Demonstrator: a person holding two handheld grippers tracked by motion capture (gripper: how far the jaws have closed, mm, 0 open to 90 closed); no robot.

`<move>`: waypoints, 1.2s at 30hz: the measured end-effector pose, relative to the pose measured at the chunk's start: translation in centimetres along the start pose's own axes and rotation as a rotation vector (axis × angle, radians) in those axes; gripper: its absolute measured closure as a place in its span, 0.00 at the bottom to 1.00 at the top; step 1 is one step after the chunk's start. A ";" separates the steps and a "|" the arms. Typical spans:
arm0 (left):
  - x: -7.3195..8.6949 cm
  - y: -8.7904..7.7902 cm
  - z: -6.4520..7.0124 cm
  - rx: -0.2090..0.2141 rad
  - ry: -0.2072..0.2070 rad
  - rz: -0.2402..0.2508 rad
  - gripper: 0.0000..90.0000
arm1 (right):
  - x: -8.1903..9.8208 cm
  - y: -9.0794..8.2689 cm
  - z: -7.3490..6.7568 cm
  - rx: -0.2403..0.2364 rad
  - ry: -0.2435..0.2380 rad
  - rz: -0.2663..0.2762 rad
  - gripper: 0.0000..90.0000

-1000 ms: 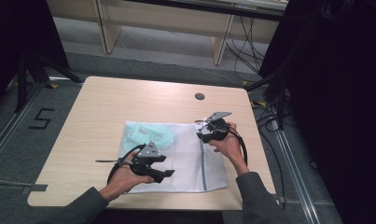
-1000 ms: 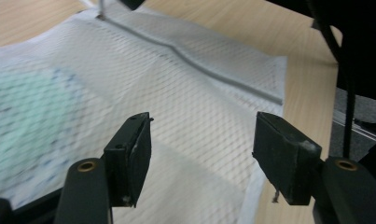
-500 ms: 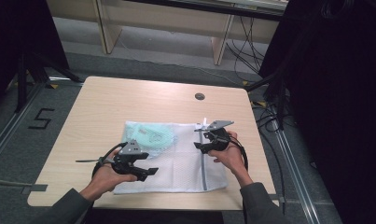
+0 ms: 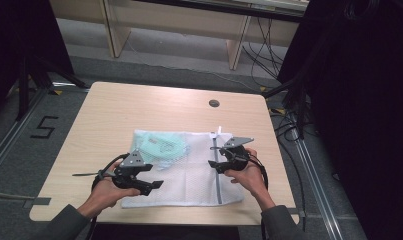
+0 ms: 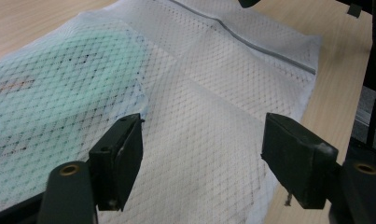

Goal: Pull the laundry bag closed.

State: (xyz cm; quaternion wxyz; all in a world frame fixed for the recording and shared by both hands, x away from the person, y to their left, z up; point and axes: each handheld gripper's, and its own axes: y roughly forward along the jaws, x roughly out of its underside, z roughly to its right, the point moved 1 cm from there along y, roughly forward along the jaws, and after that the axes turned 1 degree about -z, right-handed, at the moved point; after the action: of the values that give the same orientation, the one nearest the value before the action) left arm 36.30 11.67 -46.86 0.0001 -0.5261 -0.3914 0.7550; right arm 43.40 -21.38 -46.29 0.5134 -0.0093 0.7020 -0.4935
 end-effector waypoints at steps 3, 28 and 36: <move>0.1 -0.2 -0.1 -0.013 -0.009 -0.004 0.29 | 0.4 -0.2 -0.2 -0.001 -0.007 0.009 0.40; 1.2 -1.9 -0.1 -0.027 -0.031 0.007 0.17 | 4.3 -3.4 -1.3 0.002 0.036 -0.030 0.36; 1.7 -3.2 0.3 -0.071 0.030 -0.009 0.19 | 5.6 -4.4 -1.8 0.000 0.045 -0.012 0.36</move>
State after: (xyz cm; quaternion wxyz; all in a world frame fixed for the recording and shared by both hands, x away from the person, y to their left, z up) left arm 34.04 14.42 -46.26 -0.0094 -0.5353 -0.4203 0.7326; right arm 37.22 -25.30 -47.22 0.4948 -0.0023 0.7131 -0.4965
